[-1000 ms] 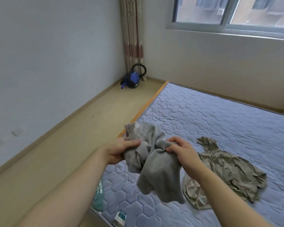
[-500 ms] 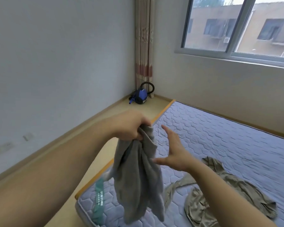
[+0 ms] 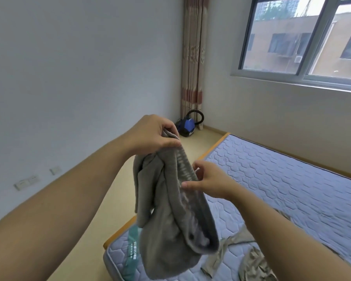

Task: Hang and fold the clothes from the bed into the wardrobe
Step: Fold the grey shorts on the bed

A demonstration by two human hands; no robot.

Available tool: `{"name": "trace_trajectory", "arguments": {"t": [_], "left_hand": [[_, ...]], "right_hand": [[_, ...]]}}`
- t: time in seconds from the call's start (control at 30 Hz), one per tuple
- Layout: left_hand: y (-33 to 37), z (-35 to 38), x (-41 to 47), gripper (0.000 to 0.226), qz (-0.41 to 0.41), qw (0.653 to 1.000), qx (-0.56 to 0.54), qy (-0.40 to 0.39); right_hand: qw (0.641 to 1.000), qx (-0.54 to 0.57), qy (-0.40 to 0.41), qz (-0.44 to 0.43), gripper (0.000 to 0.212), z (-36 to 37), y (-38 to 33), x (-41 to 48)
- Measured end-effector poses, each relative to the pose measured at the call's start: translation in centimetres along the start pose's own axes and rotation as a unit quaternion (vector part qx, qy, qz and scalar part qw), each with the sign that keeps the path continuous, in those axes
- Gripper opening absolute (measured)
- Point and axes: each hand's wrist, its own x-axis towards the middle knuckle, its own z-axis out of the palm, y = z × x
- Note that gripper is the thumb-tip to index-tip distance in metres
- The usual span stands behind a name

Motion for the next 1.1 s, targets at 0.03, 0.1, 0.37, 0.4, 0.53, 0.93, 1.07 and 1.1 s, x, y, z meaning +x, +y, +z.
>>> {"name": "trace_trajectory", "arguments": {"t": [0.03,0.1,0.37,0.4,0.53,0.93,1.07,1.1], "left_hand": [[-0.2,-0.1,-0.1,0.01,-0.007,1.0,-0.008,0.009],[-0.4,-0.2,-0.3,0.009,-0.019,0.999,-0.026,0.025],[-0.4,0.2,0.2,0.006,-0.036,0.995,-0.024,0.09],[-0.4,0.2,0.3,0.005,-0.038,0.994,-0.025,0.096],[-0.8,-0.3,0.5,0.004,-0.059,0.988,-0.039,0.139],[-4.2,-4.1,-0.8,0.02,-0.13,0.982,-0.046,0.127],[-6.6,-4.7,-1.7,0.03,-0.2,0.975,-0.032,0.091],[-7.3,-4.6,-1.9,0.029,-0.216,0.972,-0.024,0.093]], "right_hand": [[0.999,-0.027,0.018,0.009,0.034,0.0,0.2,0.2],[0.995,-0.06,0.073,0.017,0.03,0.1,0.5,0.6],[0.995,-0.05,-0.001,0.083,0.041,2.7,2.8,0.1],[0.993,-0.051,-0.013,0.106,0.043,3.5,3.3,-0.1],[0.977,-0.088,-0.002,0.196,0.041,6.2,6.6,-0.4],[0.892,0.171,0.285,0.306,0.022,0.2,7.6,3.2],[0.925,0.005,0.288,0.248,0.017,-4.0,5.9,4.8],[0.937,-0.056,0.265,0.223,0.016,-5.1,5.3,5.0]]}}
